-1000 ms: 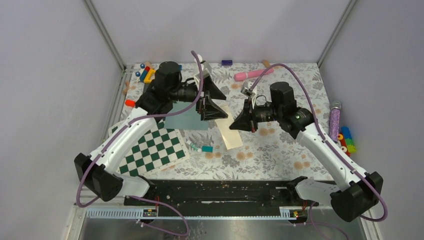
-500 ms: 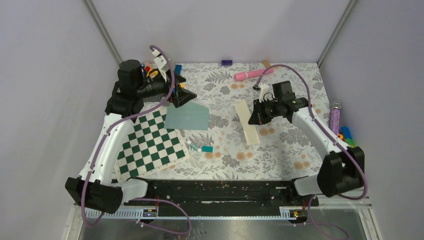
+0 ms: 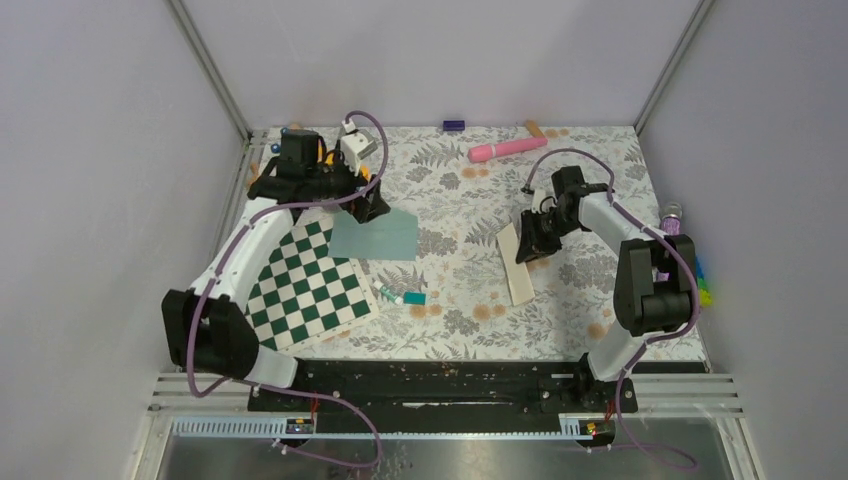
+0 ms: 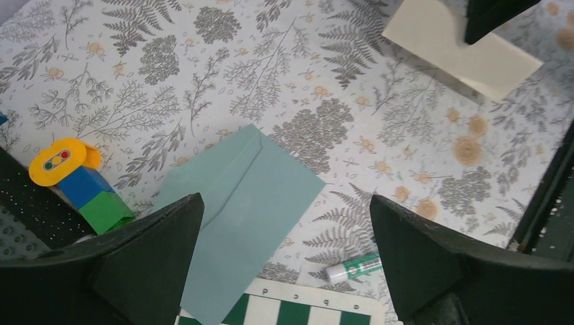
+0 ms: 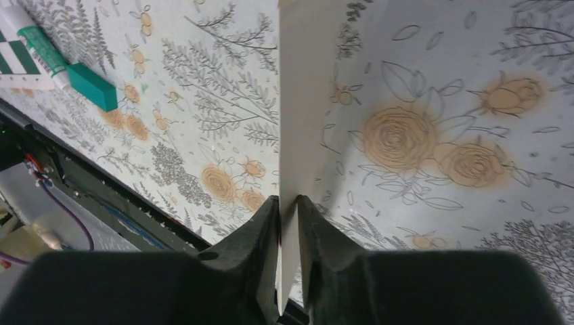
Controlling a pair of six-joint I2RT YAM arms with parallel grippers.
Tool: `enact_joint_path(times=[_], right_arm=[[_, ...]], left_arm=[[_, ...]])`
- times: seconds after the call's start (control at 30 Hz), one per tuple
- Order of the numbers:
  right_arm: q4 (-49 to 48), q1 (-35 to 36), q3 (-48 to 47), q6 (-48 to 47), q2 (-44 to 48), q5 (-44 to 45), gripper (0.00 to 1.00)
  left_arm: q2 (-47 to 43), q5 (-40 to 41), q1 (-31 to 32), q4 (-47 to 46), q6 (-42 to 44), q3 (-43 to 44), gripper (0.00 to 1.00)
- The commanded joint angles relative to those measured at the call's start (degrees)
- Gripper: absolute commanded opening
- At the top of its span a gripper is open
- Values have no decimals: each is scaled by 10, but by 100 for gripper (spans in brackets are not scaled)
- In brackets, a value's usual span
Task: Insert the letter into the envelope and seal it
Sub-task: Place the letter at the center of the board.
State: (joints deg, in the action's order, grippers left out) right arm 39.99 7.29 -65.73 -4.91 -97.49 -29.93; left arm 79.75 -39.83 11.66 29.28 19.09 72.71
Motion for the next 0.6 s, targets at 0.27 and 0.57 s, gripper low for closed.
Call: enact_joint_path(times=[0.27, 0.57], right_arm=[[9, -41, -19, -3, 0, 140, 50], [-3, -43, -22, -9, 72, 90, 65]], left_arm=[[209, 103, 18, 10, 140, 162, 99], [285, 142, 22, 15, 189, 219, 99]])
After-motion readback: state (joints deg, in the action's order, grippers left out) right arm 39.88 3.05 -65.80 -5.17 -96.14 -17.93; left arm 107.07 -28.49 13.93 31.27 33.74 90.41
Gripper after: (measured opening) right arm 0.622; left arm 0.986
